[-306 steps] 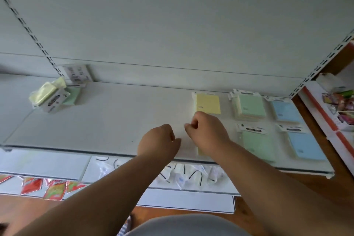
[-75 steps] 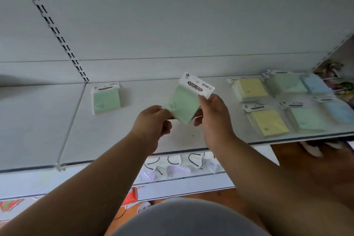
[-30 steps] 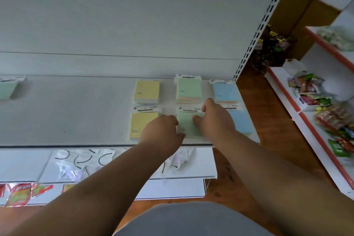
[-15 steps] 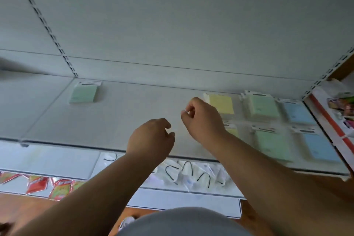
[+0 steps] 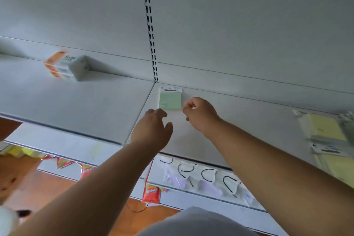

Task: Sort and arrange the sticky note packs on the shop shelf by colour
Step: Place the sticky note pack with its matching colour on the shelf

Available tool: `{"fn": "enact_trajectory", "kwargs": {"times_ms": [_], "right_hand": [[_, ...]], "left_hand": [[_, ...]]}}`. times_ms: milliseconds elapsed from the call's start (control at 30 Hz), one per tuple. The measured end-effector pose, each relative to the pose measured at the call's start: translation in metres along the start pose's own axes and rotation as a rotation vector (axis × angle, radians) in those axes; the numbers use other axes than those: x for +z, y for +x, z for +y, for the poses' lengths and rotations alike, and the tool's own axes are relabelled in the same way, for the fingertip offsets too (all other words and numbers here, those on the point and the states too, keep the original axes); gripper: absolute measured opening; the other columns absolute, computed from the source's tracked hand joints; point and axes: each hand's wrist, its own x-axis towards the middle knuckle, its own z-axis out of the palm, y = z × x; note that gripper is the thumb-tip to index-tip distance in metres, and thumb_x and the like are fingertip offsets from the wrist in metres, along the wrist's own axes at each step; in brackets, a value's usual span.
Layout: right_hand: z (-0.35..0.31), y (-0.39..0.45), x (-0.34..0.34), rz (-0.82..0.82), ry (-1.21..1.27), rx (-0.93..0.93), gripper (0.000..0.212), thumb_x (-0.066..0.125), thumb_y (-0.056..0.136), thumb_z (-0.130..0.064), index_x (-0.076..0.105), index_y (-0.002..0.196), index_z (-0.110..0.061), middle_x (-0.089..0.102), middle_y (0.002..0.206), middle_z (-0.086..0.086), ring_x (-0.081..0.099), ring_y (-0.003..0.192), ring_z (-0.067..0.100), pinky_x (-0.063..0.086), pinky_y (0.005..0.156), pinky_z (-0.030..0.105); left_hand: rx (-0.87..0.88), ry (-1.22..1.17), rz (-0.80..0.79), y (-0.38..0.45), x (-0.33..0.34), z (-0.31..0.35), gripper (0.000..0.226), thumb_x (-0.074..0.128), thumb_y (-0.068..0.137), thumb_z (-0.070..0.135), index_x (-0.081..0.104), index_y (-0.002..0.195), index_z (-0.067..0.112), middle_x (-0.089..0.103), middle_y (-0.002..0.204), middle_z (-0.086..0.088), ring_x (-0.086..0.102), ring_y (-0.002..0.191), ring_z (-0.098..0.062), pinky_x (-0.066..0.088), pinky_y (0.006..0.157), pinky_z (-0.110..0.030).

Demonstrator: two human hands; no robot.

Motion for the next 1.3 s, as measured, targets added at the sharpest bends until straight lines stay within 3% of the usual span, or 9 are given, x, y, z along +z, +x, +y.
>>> {"fn": "enact_trajectory", "kwargs": {"times_ms": [100, 167, 267, 367, 600, 733, 833, 967, 1300], "right_hand": [[-0.004, 0.022, 0.012, -0.046, 0.046, 0.111, 0.042, 0.056, 0.083, -0.032, 0.059, 0.123, -0.017, 0.065, 0.115, 0.006, 0.067, 0.101, 0.026, 0.053, 0.089, 0.038], [-0.005, 0.029, 0.021, -0.083, 0.130, 0.166, 0.034, 0.055, 0.086, -0.026, 0.060, 0.116, -0.012, 0.068, 0.106, 0.012, 0.069, 0.093, 0.028, 0.050, 0.071, 0.033], [-0.006, 0.032, 0.030, -0.063, 0.296, 0.247, 0.010, 0.054, 0.090, -0.018, 0.060, 0.093, -0.010, 0.062, 0.082, 0.010, 0.065, 0.067, 0.022, 0.038, 0.054, 0.027], [0.003, 0.031, 0.027, 0.062, 0.388, 0.331, 0.017, 0.062, 0.088, -0.025, 0.055, 0.075, -0.016, 0.056, 0.070, 0.009, 0.051, 0.054, 0.022, 0.034, 0.046, 0.024], [0.043, -0.016, -0.042, 0.216, 0.307, 0.244, 0.015, 0.068, 0.078, -0.018, 0.055, 0.084, -0.022, 0.060, 0.074, 0.003, 0.051, 0.055, 0.019, 0.039, 0.053, 0.028], [0.079, -0.069, -0.104, 0.377, 0.150, 0.242, 0.015, 0.067, 0.083, -0.029, 0.056, 0.087, -0.019, 0.058, 0.077, -0.006, 0.054, 0.069, 0.014, 0.043, 0.062, 0.029], [0.114, -0.104, -0.149, 0.553, 0.131, 0.278, 0.019, 0.065, 0.087, -0.035, 0.062, 0.095, -0.018, 0.063, 0.088, -0.007, 0.060, 0.083, 0.015, 0.047, 0.074, 0.029], [0.176, -0.148, -0.216, 0.675, 0.188, 0.334, 0.021, 0.068, 0.085, -0.029, 0.067, 0.104, -0.019, 0.070, 0.096, -0.004, 0.066, 0.089, 0.016, 0.055, 0.084, 0.037], [0.298, -0.194, -0.370, 0.519, -0.217, 0.395, 0.030, 0.066, 0.087, -0.036, 0.066, 0.106, -0.014, 0.068, 0.100, 0.000, 0.063, 0.097, 0.022, 0.048, 0.080, 0.030]], "left_hand": [[-0.043, -0.072, -0.072, 0.022, 0.002, -0.012, 0.061, 0.057, 0.090, 0.038, 0.039, 0.145, 0.017, 0.036, 0.151, -0.001, 0.043, 0.134, -0.020, 0.034, 0.107, -0.034], [-0.055, -0.085, -0.160, 0.037, 0.005, -0.016, 0.068, 0.057, 0.090, 0.039, 0.032, 0.149, 0.016, 0.035, 0.154, -0.003, 0.039, 0.137, -0.021, 0.032, 0.112, -0.035], [-0.118, -0.293, -0.189, 0.050, 0.007, -0.015, 0.067, 0.060, 0.089, 0.036, 0.034, 0.147, 0.018, 0.050, 0.140, -0.004, 0.064, 0.107, -0.025, 0.052, 0.090, -0.038], [-0.297, -0.672, -0.173, 0.052, 0.010, -0.006, 0.057, 0.058, 0.093, 0.027, 0.039, 0.145, 0.014, 0.060, 0.120, -0.001, 0.065, 0.071, -0.016, 0.048, 0.060, -0.025], [-0.234, -0.846, -0.242, 0.024, 0.036, 0.049, 0.032, 0.064, 0.084, 0.007, 0.058, 0.112, 0.021, 0.067, 0.095, -0.003, 0.062, 0.072, -0.019, 0.054, 0.069, -0.036], [-0.009, -0.751, -0.312, -0.011, 0.057, 0.103, 0.028, 0.065, 0.083, 0.008, 0.054, 0.095, 0.031, 0.069, 0.088, 0.006, 0.067, 0.072, -0.015, 0.057, 0.070, -0.037], [0.155, -0.656, -0.401, -0.039, 0.078, 0.154, 0.026, 0.070, 0.083, 0.015, 0.053, 0.097, 0.029, 0.069, 0.086, 0.008, 0.067, 0.072, -0.010, 0.051, 0.058, -0.027], [0.309, -0.528, -0.493, -0.083, 0.115, 0.233, 0.027, 0.072, 0.082, 0.018, 0.053, 0.099, 0.026, 0.066, 0.083, 0.010, 0.065, 0.073, -0.007, 0.050, 0.062, -0.025], [0.379, -0.330, -0.426, -0.163, 0.206, 0.391, 0.022, 0.069, 0.083, 0.022, 0.055, 0.100, 0.022, 0.063, 0.088, 0.010, 0.061, 0.086, -0.015, 0.048, 0.072, -0.026]]}}
